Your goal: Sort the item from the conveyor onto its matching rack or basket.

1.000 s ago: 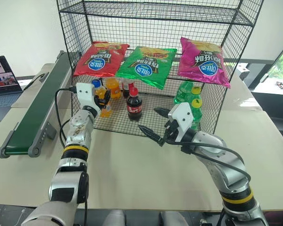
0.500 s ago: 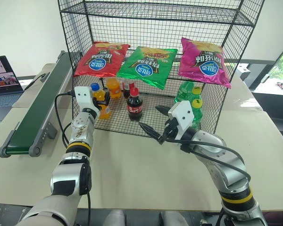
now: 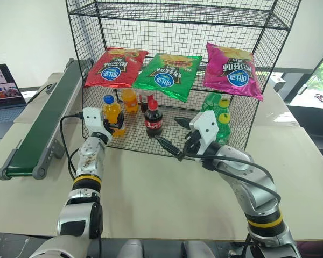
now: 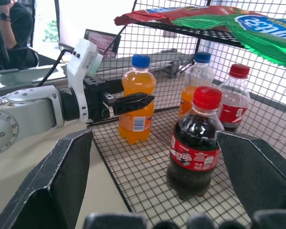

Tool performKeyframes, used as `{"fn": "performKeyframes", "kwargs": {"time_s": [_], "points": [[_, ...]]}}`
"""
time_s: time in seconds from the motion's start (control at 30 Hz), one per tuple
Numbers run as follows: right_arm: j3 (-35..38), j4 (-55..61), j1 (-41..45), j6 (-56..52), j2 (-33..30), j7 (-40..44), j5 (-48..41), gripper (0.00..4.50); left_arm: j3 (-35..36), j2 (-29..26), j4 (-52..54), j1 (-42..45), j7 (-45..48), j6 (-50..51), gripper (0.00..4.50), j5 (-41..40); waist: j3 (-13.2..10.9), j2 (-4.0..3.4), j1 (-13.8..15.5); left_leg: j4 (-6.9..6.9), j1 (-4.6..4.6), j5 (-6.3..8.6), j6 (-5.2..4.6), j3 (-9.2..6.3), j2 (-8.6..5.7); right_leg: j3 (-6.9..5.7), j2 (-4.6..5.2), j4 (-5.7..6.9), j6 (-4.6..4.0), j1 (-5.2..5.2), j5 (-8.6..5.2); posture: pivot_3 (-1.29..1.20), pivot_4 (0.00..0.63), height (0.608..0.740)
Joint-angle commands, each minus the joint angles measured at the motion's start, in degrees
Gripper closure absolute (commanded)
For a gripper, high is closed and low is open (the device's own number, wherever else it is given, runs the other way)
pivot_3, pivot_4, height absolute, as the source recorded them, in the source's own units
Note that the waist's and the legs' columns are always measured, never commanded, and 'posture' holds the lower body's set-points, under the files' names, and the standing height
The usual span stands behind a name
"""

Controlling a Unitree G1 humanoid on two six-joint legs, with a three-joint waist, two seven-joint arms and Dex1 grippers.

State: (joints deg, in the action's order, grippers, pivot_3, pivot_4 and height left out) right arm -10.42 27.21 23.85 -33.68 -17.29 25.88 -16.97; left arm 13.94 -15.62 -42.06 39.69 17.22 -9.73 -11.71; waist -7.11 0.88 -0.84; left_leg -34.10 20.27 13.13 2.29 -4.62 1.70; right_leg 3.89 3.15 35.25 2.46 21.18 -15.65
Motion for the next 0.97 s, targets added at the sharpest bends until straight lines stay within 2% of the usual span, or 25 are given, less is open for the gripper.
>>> {"fn": "performKeyframes", "kwargs": {"time_s": [0.03, 0.27, 0.4, 0.5, 0.77, 0.97], "points": [[0.40, 0.79, 0.99, 1.67, 0.74, 0.31, -0.33, 0.00, -0.35, -0.48, 11.32, -3.88, -0.03, 4.72, 0.05, -1.39, 0.00, 0.00, 0.01, -0.01, 0.00, 0.00, 0.00, 0.00, 0.00, 0.00, 0.00, -0.01, 0.00, -0.01, 0.00, 0.00, 0.150, 0.738], [0.65, 0.93, -1.49, 2.83, 0.07, 0.55, 0.59, 0.00, 0.06, -3.78, 36.10, -19.02, 1.66, 19.29, 0.05, -4.62, 0.03, -0.06, -0.38, 0.00, -0.05, 0.00, 0.00, -0.01, 0.05, 0.01, -0.02, 0.07, -0.01, 0.00, 0.00, 0.00, 0.150, 0.738], [1.45, 1.26, -5.10, 4.41, -0.78, -0.40, 1.81, 0.00, -0.73, -6.67, 47.98, -26.09, 3.33, 27.19, 0.05, -6.72, 0.02, -0.09, 0.03, 0.00, -0.05, 0.00, 0.00, -0.01, 0.04, 0.01, 0.00, 0.04, -0.01, -0.02, 0.00, 0.00, 0.150, 0.738], [1.71, 1.67, -10.90, 7.02, -0.62, -3.30, 4.80, 0.00, -2.91, -8.00, 55.52, -31.88, 3.75, 32.66, 0.05, -6.77, 0.07, -0.15, 0.15, -0.03, -0.06, 0.01, 0.01, -0.01, 0.03, 0.01, 0.02, -0.04, 0.00, -0.09, -0.01, 0.00, 0.150, 0.738], [2.08, -2.63, -19.47, 13.50, 3.85, -12.73, 12.17, 0.00, -8.81, -6.10, 58.53, -38.28, 3.22, 32.50, 0.05, -3.07, 0.10, -0.20, -0.18, -0.02, -0.07, 0.01, 0.02, 0.02, 0.11, 0.04, -0.05, -0.05, 0.18, -0.05, -0.12, 0.00, 0.150, 0.738], [2.00, -3.41, -21.06, 14.84, 5.91, -14.05, 13.47, 0.00, -9.17, -4.20, 59.58, -39.05, 4.14, 33.07, 0.05, -5.12, 0.10, -0.21, -0.14, -0.02, -0.03, 0.01, 0.02, 0.03, 0.09, 0.06, -0.03, -0.12, -0.01, -0.04, -0.01, 0.00, 0.150, 0.738]]}}
